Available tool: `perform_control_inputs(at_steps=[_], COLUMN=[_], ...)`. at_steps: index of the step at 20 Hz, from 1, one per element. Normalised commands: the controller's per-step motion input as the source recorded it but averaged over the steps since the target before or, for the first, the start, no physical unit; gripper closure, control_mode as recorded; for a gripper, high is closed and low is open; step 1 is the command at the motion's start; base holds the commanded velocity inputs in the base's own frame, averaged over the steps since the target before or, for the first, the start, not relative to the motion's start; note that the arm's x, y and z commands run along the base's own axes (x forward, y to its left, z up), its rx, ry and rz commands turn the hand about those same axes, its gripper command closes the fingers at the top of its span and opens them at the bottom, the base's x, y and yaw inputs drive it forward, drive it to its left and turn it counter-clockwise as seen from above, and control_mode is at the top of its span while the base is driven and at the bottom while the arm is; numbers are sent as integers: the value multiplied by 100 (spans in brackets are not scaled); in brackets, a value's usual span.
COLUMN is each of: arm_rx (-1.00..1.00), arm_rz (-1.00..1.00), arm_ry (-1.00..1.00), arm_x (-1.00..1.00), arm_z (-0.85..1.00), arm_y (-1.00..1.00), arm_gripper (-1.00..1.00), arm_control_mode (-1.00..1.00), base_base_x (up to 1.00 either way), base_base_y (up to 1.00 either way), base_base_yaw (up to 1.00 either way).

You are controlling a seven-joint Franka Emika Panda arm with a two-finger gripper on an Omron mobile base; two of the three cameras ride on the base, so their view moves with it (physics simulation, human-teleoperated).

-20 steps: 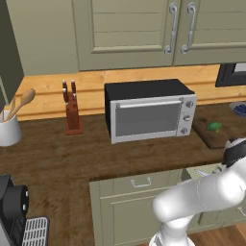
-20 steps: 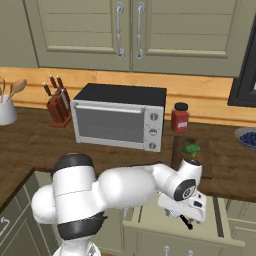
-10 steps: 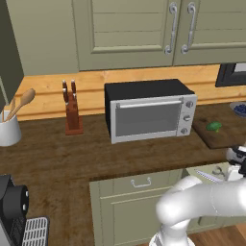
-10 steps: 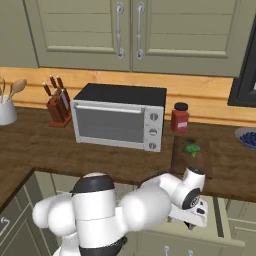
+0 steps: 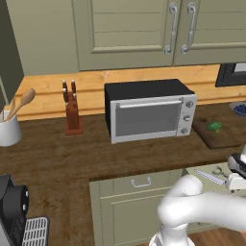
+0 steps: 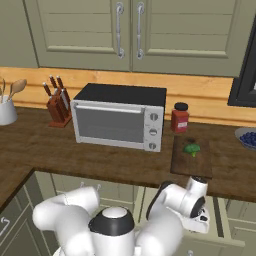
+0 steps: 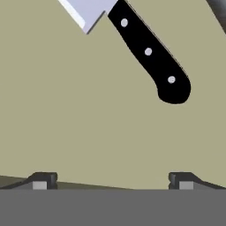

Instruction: Place the appropriate cutting tool for cutting the broccoli skin on the cutting board.

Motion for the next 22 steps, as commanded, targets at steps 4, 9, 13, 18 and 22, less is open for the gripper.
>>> perform_control_inputs(at_steps=[4,9,13,18,22], arm_rx=[0,0,0,0,0], arm_rz=[13,12,9,11,6], arm_ry=[1,1,1,1,-1], arm_x=[-51,-89,-100,-87,-11], arm_z=[-38,-16,2,36,74], arm_y=[-2,-1,0,4,6], arm_gripper=[-100,-100,-100,-100,-100], arm_control_mode=[-100,-100,-100,-100,-100], base_base_x=[0,0,0,0,0], base_base_y=[0,0,0,0,0], base_base_yaw=[0,0,0,0,0])
